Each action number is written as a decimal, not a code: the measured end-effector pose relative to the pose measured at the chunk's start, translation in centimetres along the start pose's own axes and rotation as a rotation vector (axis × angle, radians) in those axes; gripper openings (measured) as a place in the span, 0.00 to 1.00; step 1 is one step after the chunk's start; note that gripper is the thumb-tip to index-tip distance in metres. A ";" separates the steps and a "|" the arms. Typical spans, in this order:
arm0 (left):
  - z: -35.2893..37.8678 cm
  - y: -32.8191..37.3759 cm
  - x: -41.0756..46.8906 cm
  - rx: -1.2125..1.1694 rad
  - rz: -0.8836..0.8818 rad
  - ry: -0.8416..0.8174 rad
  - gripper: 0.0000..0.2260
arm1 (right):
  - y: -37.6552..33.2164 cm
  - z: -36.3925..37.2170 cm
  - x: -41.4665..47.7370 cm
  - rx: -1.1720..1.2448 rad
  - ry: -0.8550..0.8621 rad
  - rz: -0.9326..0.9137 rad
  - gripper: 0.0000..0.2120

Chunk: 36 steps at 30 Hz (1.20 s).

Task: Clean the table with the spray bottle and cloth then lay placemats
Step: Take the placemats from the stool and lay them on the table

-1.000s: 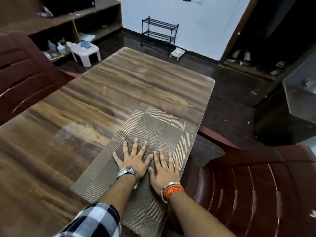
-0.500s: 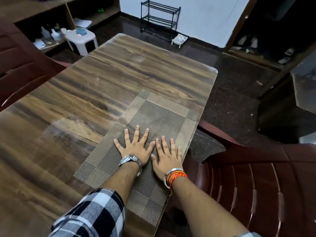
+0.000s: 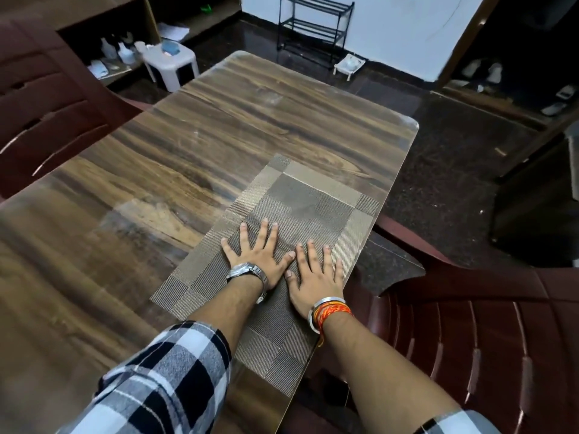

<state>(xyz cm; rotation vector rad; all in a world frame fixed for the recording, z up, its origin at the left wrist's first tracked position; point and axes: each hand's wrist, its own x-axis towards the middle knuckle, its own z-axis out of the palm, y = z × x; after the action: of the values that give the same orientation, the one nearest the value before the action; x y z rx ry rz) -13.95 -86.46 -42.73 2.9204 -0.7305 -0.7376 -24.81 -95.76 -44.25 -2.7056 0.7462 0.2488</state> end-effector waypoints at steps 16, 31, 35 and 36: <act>0.7 -16.4 -25.7 -0.220 -0.485 0.247 0.31 | -13.5 2.0 -10.0 -0.006 -0.018 -0.544 0.34; 18.8 -36.2 -54.3 -0.581 -1.171 0.236 0.31 | -36.3 16.8 -36.2 -0.130 -0.388 -1.241 0.29; 23.9 -41.9 -56.6 -0.726 -1.183 0.142 0.32 | -40.7 22.4 -39.8 -0.075 -0.575 -1.027 0.28; 24.8 -43.0 -56.8 -0.726 -1.173 0.120 0.32 | -41.2 23.6 -39.8 -0.056 -0.586 -0.951 0.27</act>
<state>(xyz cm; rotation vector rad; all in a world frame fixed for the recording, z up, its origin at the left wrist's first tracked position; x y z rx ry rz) -50.70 -20.73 -46.39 2.3803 1.1328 -0.6130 -38.91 -35.47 -45.59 -2.4879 -0.6992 0.7494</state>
